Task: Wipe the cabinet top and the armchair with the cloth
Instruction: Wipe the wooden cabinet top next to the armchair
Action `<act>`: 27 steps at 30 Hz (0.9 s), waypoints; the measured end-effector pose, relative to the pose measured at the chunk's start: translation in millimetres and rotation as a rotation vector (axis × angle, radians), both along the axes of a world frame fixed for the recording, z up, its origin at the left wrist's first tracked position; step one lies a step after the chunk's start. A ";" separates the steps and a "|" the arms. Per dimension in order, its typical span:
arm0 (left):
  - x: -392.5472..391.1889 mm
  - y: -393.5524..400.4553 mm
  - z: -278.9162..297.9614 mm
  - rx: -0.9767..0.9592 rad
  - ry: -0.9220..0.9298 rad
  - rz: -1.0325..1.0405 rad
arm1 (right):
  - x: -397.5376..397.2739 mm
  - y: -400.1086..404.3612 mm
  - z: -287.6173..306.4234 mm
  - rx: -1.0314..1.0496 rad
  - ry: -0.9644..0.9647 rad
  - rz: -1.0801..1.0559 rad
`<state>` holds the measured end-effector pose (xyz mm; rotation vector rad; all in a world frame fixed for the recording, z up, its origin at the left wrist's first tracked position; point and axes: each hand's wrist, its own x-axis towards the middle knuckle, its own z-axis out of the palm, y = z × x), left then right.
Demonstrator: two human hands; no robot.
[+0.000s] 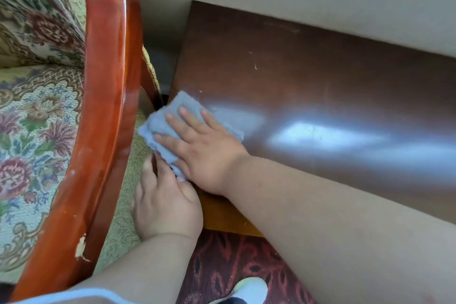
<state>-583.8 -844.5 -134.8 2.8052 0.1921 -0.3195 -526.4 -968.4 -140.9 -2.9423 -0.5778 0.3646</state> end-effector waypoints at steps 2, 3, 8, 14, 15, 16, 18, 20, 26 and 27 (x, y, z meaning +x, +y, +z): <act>-0.2 0.0 0.7 0.002 -0.007 -0.005 | -29.1 -28.1 5.2 0.001 0.033 0.107; 0.1 -0.4 1.0 0.003 -0.011 -0.009 | -42.9 -45.8 6.9 -0.012 0.045 0.159; -0.1 0.6 -1.1 0.013 -0.016 -0.008 | -87.6 -150.6 12.4 -0.123 0.047 0.293; -1.3 1.6 -0.4 -0.004 -0.003 -0.011 | -74.3 -204.2 10.8 -0.160 0.014 -1.018; -0.8 1.2 0.2 -0.011 -0.004 -0.019 | -66.7 -192.0 9.4 -0.130 0.018 -1.170; -0.1 0.9 -0.1 -0.015 -0.006 -0.023 | -59.6 -174.5 8.5 -0.101 0.022 -1.245; -0.7 1.6 -0.8 -0.011 -0.011 -0.021 | -55.6 -124.8 3.4 -0.082 0.007 -1.191; -1.5 3.2 -1.5 -0.016 -0.026 -0.022 | -70.0 -64.9 -1.5 -0.041 -0.053 -0.992; 0.7 4.5 -4.7 -0.029 -0.043 -0.036 | -152.0 -0.9 2.3 -0.016 0.094 -0.508; 1.2 4.3 -3.7 -0.032 -0.019 -0.037 | -163.3 -2.9 2.9 -0.034 0.121 -0.490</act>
